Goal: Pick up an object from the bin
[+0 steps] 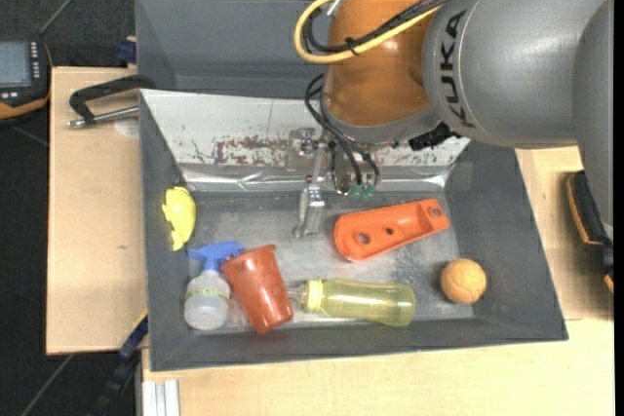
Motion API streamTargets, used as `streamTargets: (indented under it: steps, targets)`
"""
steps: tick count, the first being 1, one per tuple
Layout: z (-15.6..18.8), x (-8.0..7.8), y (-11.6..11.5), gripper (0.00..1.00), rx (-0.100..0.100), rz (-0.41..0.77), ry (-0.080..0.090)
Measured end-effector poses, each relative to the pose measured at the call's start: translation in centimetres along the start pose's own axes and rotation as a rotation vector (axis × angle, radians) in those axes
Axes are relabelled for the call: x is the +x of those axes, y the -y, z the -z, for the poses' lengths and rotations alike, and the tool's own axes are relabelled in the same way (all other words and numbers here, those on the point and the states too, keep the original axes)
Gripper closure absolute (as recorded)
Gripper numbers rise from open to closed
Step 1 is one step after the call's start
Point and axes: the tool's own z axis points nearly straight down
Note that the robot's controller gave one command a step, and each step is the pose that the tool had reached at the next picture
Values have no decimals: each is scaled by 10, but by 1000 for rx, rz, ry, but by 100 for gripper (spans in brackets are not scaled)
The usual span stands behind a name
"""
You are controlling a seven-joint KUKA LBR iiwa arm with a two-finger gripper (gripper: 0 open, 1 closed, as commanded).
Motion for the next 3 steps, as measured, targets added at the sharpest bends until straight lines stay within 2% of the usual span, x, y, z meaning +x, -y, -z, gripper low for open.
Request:
streamTargets:
  steps: [1, 2, 3]
  targets:
    - [-43, 24, 20, 0, -1, 76, 1]
    - [-75, 34, 81, 0, -1, 190, 0]
    - [-96, 49, 76, 0, 1, 236, 4]
